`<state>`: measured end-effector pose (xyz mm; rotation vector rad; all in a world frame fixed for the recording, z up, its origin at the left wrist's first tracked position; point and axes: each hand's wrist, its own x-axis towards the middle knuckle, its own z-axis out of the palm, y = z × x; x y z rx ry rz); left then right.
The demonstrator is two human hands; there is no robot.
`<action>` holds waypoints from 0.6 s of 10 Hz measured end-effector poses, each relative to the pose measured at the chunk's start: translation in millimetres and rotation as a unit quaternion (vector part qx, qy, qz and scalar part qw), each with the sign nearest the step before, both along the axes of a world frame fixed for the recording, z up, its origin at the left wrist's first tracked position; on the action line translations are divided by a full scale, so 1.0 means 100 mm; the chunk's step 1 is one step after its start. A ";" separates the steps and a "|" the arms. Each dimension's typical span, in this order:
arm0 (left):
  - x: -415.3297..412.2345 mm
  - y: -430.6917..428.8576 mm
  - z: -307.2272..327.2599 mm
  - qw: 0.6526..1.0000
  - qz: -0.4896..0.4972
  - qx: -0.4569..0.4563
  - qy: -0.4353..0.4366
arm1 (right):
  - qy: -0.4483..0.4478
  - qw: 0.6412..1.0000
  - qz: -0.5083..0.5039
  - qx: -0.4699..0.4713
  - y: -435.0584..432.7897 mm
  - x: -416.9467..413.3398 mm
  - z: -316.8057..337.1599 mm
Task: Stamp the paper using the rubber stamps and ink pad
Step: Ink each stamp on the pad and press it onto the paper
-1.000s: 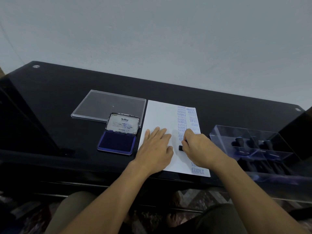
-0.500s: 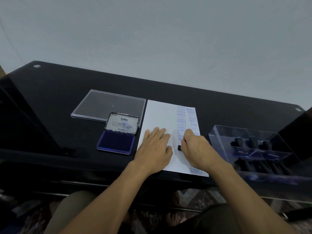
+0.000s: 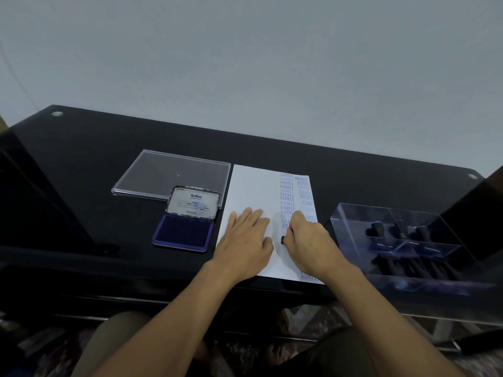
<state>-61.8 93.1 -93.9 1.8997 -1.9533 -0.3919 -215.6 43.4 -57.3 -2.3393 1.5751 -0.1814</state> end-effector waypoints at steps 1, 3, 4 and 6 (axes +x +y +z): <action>0.00 0.01 0.01 1.000 -0.001 0.000 -0.001 | -0.005 1.000 0.004 0.002 0.00 -0.01 0.01; 0.00 0.01 0.00 1.000 -0.002 -0.003 -0.003 | -0.017 1.000 0.003 0.016 -0.03 -0.01 0.03; 0.00 0.00 -0.01 1.000 -0.001 -0.007 -0.004 | -0.028 0.999 0.001 0.016 -0.03 -0.01 0.02; 0.00 0.00 -0.01 1.000 0.000 -0.007 0.000 | -0.038 0.999 -0.001 -0.006 0.00 0.00 -0.01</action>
